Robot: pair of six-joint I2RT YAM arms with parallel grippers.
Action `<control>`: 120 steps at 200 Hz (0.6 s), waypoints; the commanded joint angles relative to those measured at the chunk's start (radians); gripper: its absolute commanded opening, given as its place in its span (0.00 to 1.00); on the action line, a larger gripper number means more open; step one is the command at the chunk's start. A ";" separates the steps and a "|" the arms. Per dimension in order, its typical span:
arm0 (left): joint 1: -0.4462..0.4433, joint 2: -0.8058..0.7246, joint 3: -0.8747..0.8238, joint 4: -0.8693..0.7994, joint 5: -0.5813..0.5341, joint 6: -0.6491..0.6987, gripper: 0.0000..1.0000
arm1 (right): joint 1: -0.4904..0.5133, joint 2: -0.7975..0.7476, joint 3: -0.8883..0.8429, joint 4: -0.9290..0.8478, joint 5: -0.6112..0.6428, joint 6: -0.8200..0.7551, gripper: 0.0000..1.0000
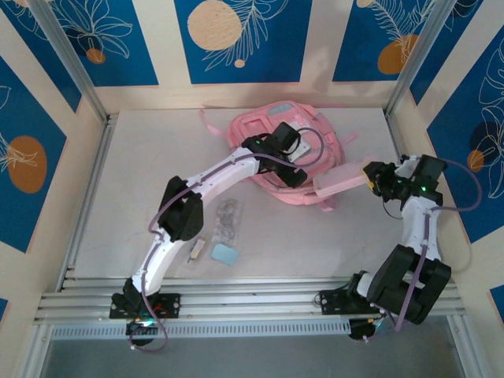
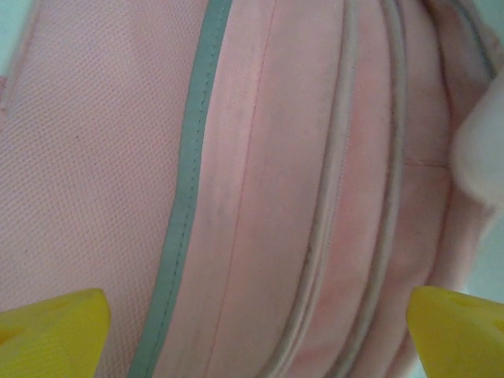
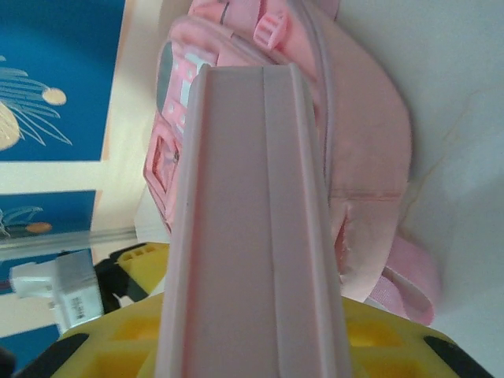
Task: Pack the student bag
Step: Open the student bag at the top-center of the table.
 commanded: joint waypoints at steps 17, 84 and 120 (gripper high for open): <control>-0.003 0.089 0.074 0.017 -0.166 0.026 0.97 | -0.065 -0.035 -0.005 0.005 -0.137 0.004 0.21; -0.001 0.207 0.101 0.013 -0.202 0.026 0.96 | -0.065 -0.047 0.002 0.026 -0.155 0.032 0.21; -0.003 0.210 0.101 -0.119 0.023 0.039 0.98 | -0.075 -0.078 0.002 0.025 -0.117 0.039 0.21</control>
